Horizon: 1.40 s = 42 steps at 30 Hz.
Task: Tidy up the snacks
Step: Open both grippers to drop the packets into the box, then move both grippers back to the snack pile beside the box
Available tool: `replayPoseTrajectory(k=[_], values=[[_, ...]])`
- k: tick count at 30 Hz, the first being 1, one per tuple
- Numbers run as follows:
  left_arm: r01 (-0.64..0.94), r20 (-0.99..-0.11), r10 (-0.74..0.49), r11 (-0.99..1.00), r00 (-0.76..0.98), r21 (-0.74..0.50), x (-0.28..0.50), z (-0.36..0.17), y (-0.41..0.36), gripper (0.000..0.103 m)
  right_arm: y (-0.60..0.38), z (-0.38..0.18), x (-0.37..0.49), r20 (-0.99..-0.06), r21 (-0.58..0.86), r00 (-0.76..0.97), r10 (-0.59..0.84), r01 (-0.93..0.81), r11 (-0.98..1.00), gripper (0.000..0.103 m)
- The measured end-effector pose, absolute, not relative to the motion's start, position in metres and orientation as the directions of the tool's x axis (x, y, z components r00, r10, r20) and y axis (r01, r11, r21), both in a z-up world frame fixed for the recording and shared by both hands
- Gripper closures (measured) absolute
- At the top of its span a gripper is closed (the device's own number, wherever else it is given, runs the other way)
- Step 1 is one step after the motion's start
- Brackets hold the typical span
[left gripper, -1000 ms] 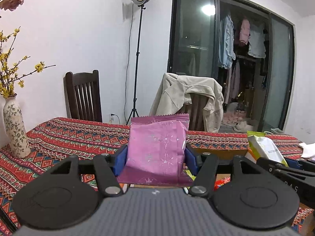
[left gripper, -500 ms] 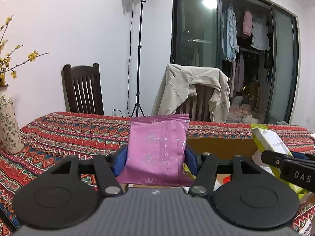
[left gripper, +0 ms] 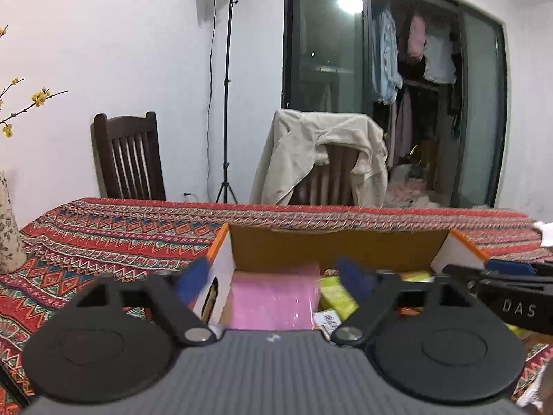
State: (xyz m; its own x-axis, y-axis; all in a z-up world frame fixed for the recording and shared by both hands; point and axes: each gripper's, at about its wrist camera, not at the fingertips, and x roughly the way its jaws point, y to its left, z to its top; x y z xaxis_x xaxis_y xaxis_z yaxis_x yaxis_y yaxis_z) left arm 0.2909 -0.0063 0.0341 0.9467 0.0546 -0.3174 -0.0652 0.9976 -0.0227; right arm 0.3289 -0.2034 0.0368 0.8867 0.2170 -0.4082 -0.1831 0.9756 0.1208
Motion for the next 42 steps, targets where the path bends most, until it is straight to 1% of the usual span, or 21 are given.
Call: replayPoseTrajectory(k=[1,2,4,5,15,19,23,27,31,34,38,42], values=[[-0.062,-0.306,0.052,0.998,0.95,-0.025,0.288,0.035,-0.007,0.006,-0.205,0.037,0.328,-0.402,0.127,0.889,0.218,-0.181,0.975,0.021],[-0.057,-0.297,0.047,0.998,0.954,-0.026,0.286,0.035,-0.007,0.002,-0.207,0.037,0.326,-0.397,0.129,0.891,0.218,-0.18,0.975,0.011],[-0.051,-0.284,0.039,0.998,0.958,-0.034,0.283,0.036,-0.008,0.0,-0.208,0.037,0.325,-0.399,0.132,0.892,0.211,-0.172,0.976,0.006],[-0.055,-0.284,0.043,0.998,0.958,-0.034,0.283,0.036,-0.008,0.0,-0.208,0.037,0.325,-0.401,0.132,0.892,0.209,-0.17,0.977,0.0],[-0.084,-0.29,0.066,0.995,0.955,-0.049,0.282,0.038,-0.005,0.0,-0.208,0.038,0.319,-0.398,0.127,0.894,0.206,-0.168,0.978,0.0],[-0.082,-0.313,0.064,0.996,0.948,-0.045,0.276,0.046,-0.004,0.0,-0.209,0.042,0.313,-0.401,0.118,0.896,0.192,-0.157,0.981,0.0],[-0.058,-0.28,0.034,0.995,0.959,-0.079,0.261,0.059,0.001,0.0,-0.207,0.05,0.302,-0.383,0.115,0.902,0.197,-0.165,0.98,0.0],[-0.091,-0.277,0.07,0.994,0.958,-0.061,0.248,0.073,0.001,0.0,-0.206,0.063,0.29,-0.363,0.109,0.908,0.209,-0.182,0.977,0.0],[-0.077,-0.243,0.056,0.994,0.968,-0.079,0.23,0.089,0.003,0.0,-0.206,0.079,0.277,-0.35,0.101,0.916,0.196,-0.172,0.98,0.0],[-0.072,-0.221,0.053,0.994,0.974,-0.081,0.219,0.1,0.002,0.0,-0.208,0.091,0.265,-0.348,0.127,0.912,0.219,-0.186,0.974,0.0],[-0.057,-0.221,0.036,0.995,0.975,-0.088,0.203,0.11,0.001,0.0,-0.209,0.097,0.246,-0.363,0.113,0.904,0.226,-0.198,0.974,0.0],[-0.058,-0.245,0.039,0.996,0.969,-0.071,0.188,0.11,0.003,0.0,-0.208,0.094,0.229,-0.388,0.092,0.89,0.239,-0.22,0.971,0.0]])
